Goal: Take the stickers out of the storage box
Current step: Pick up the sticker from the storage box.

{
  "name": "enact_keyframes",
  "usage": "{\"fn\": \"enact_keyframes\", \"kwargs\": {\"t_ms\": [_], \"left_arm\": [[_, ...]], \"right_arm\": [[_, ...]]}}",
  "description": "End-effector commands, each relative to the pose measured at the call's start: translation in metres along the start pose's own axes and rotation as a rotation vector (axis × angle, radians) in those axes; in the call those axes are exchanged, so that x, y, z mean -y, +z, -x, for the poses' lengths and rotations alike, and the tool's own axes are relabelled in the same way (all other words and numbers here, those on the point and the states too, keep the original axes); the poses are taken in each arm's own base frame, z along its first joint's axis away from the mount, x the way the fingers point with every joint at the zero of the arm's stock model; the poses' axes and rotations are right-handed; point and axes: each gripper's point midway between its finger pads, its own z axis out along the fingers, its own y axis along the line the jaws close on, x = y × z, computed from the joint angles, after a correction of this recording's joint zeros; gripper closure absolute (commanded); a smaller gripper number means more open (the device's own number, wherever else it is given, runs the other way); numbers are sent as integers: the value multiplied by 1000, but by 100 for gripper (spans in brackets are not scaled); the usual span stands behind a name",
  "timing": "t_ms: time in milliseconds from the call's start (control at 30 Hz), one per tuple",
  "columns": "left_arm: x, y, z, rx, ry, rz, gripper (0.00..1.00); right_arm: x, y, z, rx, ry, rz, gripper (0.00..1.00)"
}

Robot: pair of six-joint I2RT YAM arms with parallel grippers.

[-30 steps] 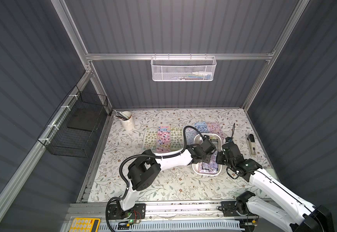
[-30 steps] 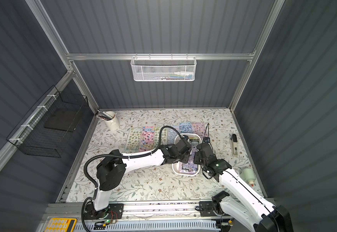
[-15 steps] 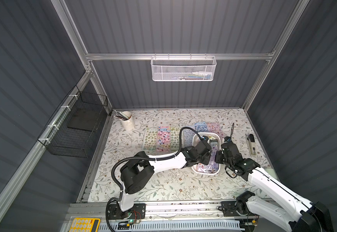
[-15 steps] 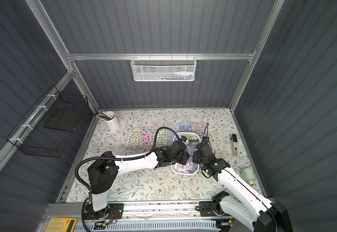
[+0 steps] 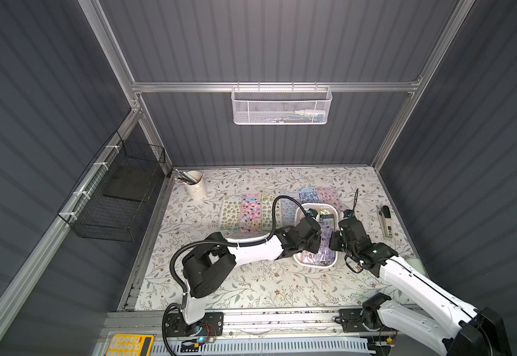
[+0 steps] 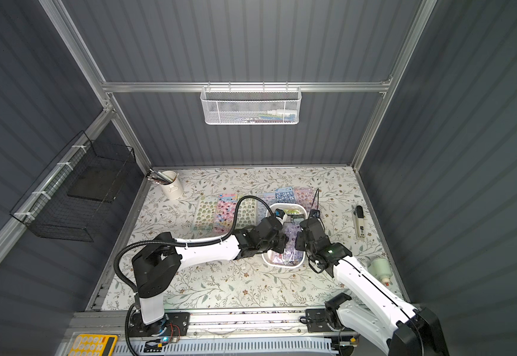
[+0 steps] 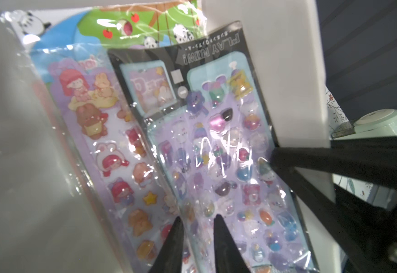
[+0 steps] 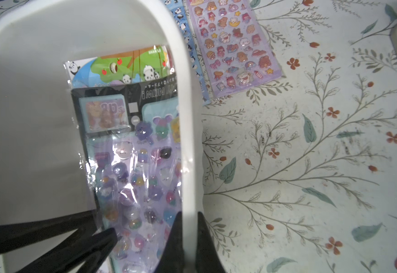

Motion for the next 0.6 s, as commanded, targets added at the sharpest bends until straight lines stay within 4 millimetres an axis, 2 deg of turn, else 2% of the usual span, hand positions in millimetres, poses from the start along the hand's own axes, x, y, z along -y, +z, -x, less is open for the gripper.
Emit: {"fn": "enact_keyframes", "kwargs": {"t_ms": [0,300,567], "left_arm": [[8,-9,12,36,-13,-46,81],[6,-14,22,55,-16,-40,100],[12,-32,35,89,13,-50,100]], "right_arm": [[-12,-2,11,40,27,58,100],[-11,-1,9,33,22,52,100],[-10,1,10,26,12,35,100]]}}
